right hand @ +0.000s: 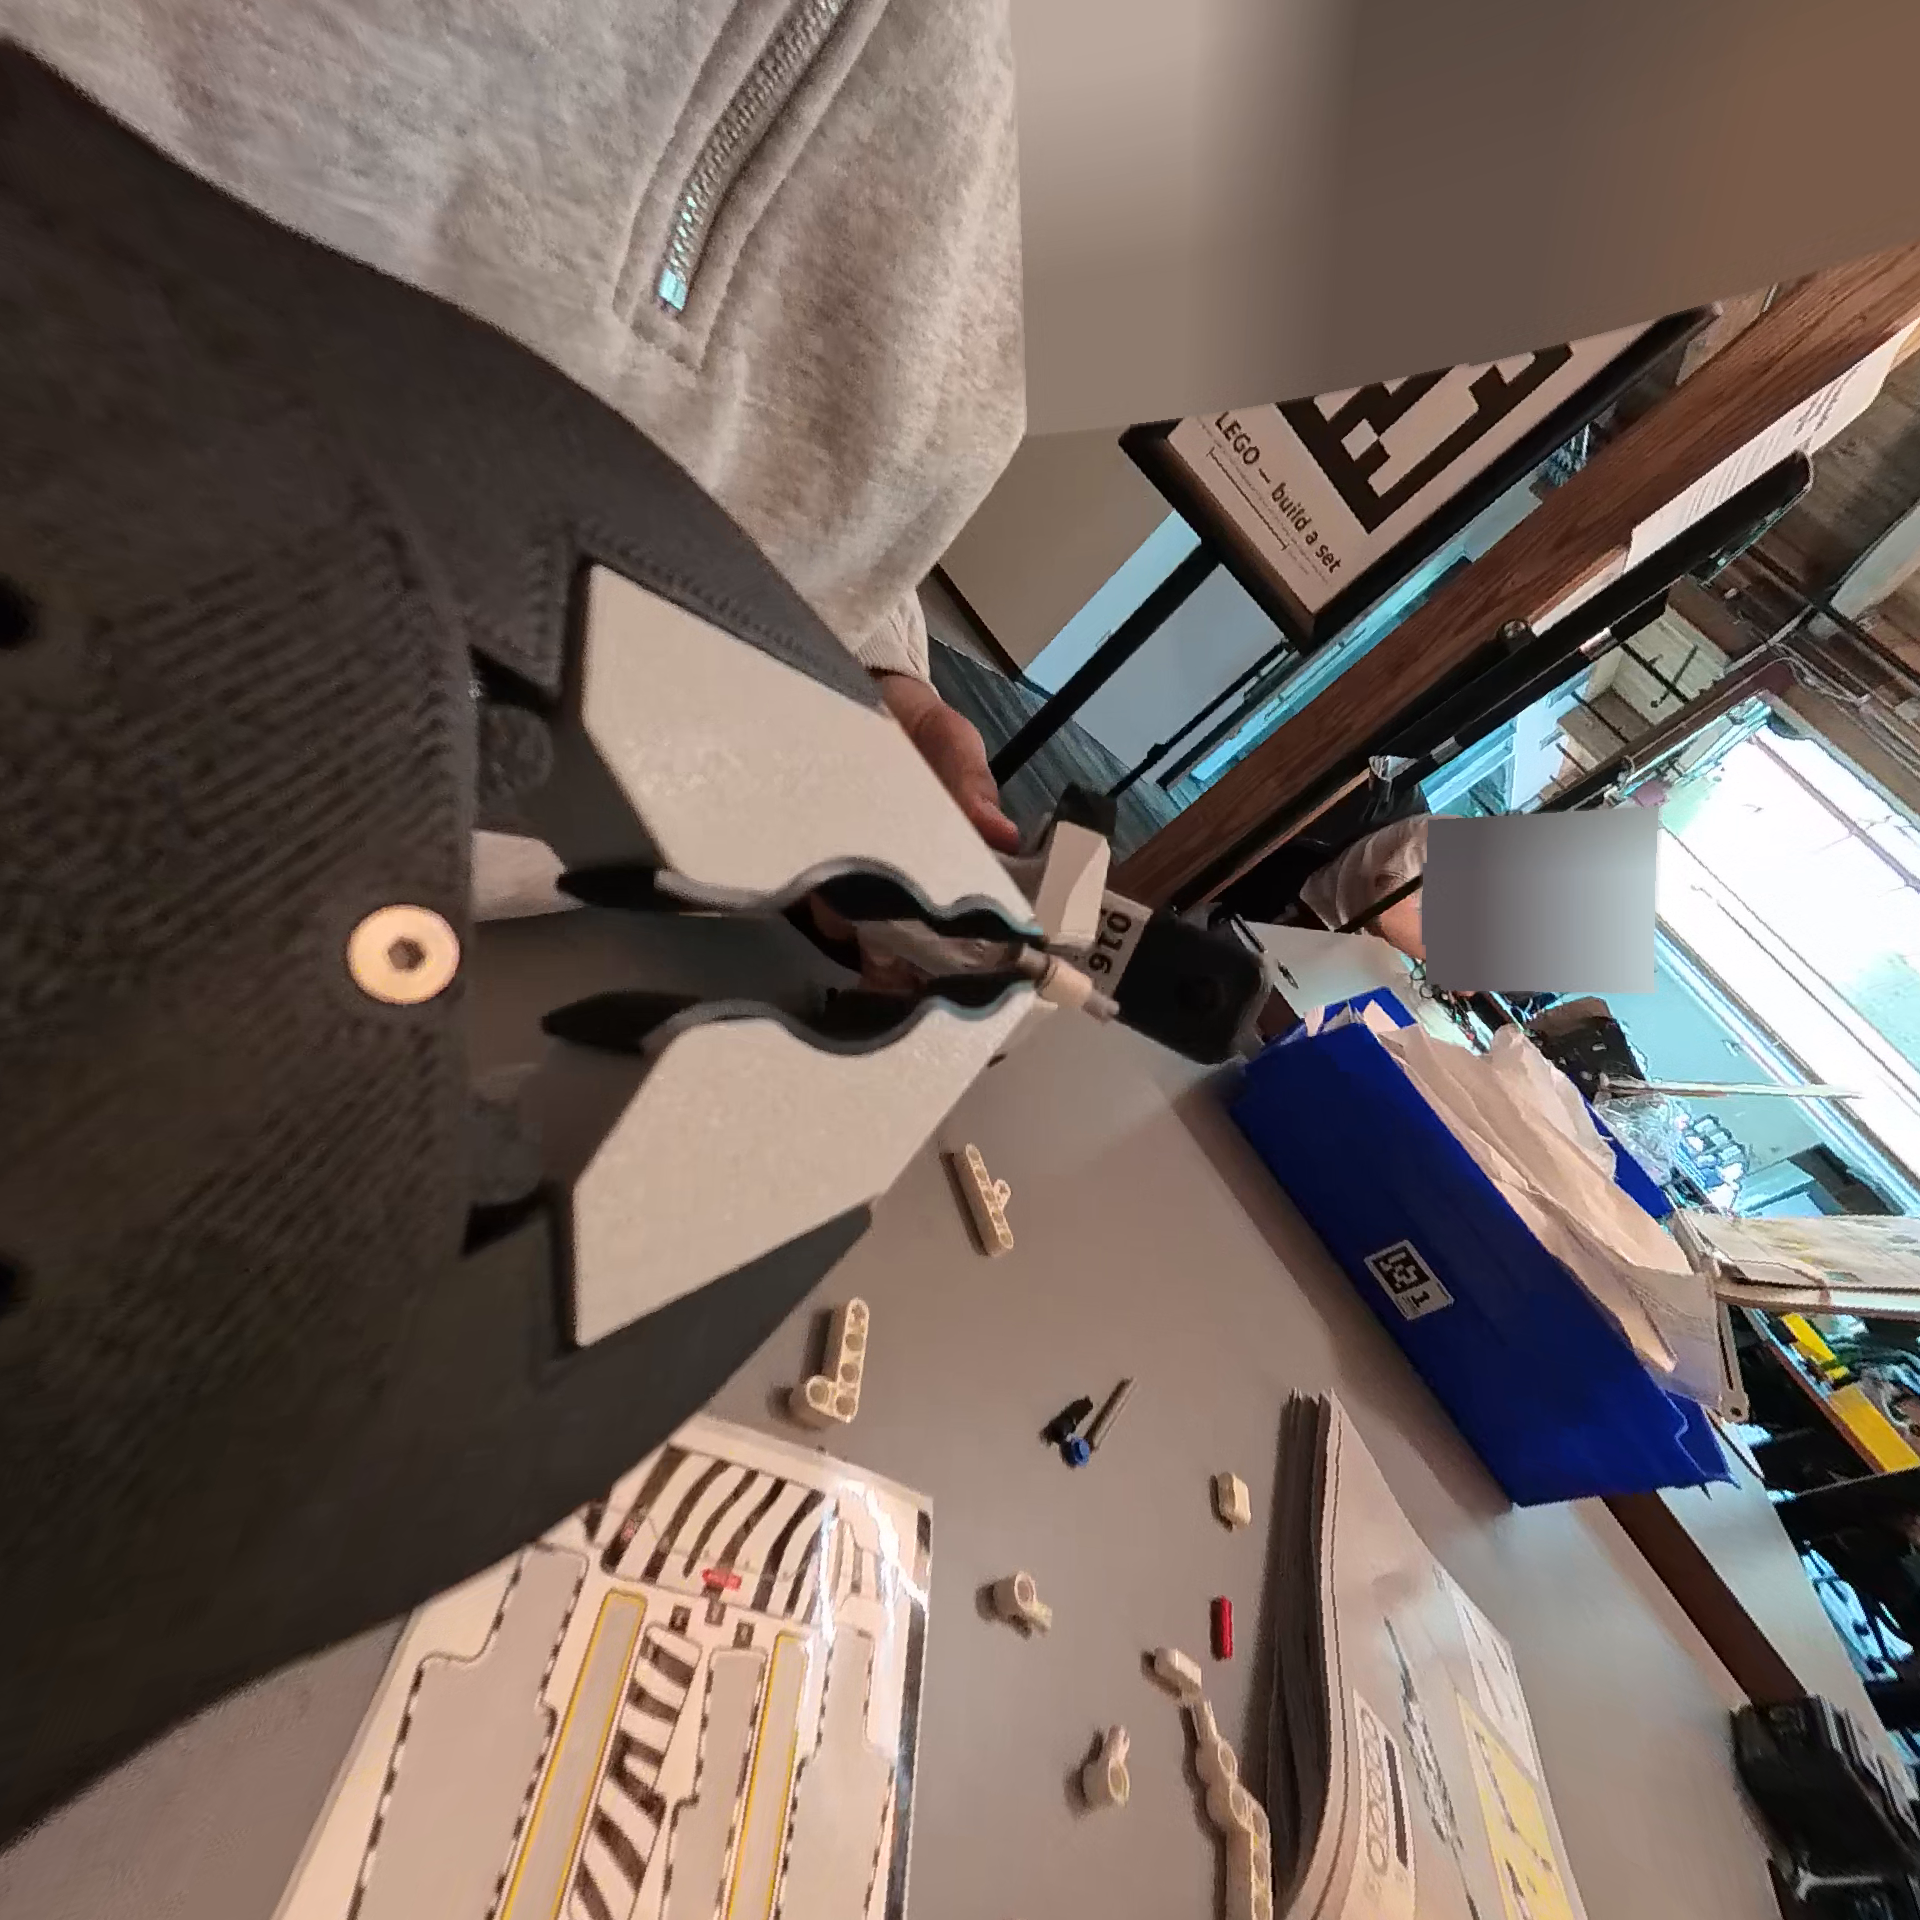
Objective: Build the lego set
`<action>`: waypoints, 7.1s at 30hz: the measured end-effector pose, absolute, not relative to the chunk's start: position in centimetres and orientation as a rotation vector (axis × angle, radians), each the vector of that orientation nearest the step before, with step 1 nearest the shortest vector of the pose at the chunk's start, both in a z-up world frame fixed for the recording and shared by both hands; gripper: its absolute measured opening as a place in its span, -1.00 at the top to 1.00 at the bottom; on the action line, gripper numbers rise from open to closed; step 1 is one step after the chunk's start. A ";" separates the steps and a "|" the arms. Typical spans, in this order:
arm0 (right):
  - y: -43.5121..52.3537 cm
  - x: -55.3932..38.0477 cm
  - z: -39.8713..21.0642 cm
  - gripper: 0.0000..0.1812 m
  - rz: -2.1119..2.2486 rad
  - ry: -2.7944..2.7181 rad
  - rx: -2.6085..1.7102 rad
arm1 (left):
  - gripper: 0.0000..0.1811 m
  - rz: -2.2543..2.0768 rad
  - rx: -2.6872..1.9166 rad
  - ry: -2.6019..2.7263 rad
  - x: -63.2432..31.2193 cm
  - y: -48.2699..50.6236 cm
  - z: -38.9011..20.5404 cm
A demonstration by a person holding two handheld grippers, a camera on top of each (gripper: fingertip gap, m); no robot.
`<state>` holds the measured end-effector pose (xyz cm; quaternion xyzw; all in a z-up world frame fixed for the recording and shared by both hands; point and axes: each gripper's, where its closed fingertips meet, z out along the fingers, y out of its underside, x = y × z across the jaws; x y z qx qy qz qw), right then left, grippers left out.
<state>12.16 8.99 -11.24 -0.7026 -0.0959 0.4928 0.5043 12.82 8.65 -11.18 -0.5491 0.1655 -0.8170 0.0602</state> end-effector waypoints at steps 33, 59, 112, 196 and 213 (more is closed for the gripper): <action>8.8 12.1 -9.9 0.86 1.104 -0.316 -1.694 | 0.94 -2.452 -1.554 0.610 12.5 8.2 -10.1; 7.1 12.2 -13.3 0.94 0.936 -0.473 -1.931 | 0.84 -2.200 -1.602 0.820 12.6 7.7 -10.9; 1.1 15.8 -23.3 0.93 0.411 -0.728 -2.206 | 0.93 -1.063 -1.469 2.198 15.2 1.5 -23.4; 0.3 18.0 -9.1 0.68 0.008 -0.348 -1.158 | 0.95 -2.088 -1.236 1.301 10.7 8.8 -11.7; 1.8 18.3 -9.6 0.97 -0.103 -0.312 -1.228 | 0.95 -2.286 -1.152 1.137 9.6 10.4 -10.1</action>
